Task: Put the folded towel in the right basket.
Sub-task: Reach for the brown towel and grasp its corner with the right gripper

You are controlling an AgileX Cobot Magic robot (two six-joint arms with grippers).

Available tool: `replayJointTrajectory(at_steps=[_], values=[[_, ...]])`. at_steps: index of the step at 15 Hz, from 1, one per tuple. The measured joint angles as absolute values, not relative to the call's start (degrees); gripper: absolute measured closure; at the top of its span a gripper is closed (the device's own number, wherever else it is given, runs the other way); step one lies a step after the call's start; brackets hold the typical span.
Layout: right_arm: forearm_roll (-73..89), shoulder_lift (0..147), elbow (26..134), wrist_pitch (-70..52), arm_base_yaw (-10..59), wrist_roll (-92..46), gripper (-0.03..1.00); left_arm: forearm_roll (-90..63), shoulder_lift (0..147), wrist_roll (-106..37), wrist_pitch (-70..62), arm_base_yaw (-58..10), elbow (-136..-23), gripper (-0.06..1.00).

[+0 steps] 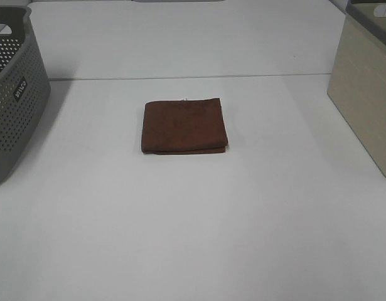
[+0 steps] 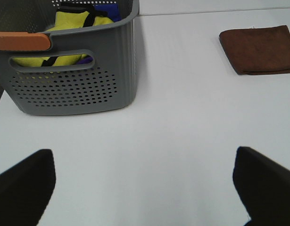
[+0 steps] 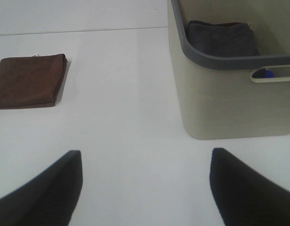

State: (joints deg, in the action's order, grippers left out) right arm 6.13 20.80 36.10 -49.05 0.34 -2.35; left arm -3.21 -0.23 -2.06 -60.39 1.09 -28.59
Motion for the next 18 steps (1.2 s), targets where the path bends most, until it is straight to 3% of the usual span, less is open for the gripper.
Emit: replayJointTrajectory(at_steps=[8, 12, 18], values=[[11.23, 63.20, 61.94, -46.52, 0.34, -9.22, 0.25, -3.21, -0.23, -2.06, -60.39, 1.09, -28.59, -0.03], [16.21, 82.79, 78.09, -51.51, 0.34, -14.15, 0.25, -3.21, -0.23, -2.06, -60.39, 1.09, -28.59, -0.03], [19.19, 107.49, 98.78, -57.12, 10.43, -16.10, 0.25, -3.21, -0.23, -2.06, -60.39, 1.09, -28.59, -0.03]])
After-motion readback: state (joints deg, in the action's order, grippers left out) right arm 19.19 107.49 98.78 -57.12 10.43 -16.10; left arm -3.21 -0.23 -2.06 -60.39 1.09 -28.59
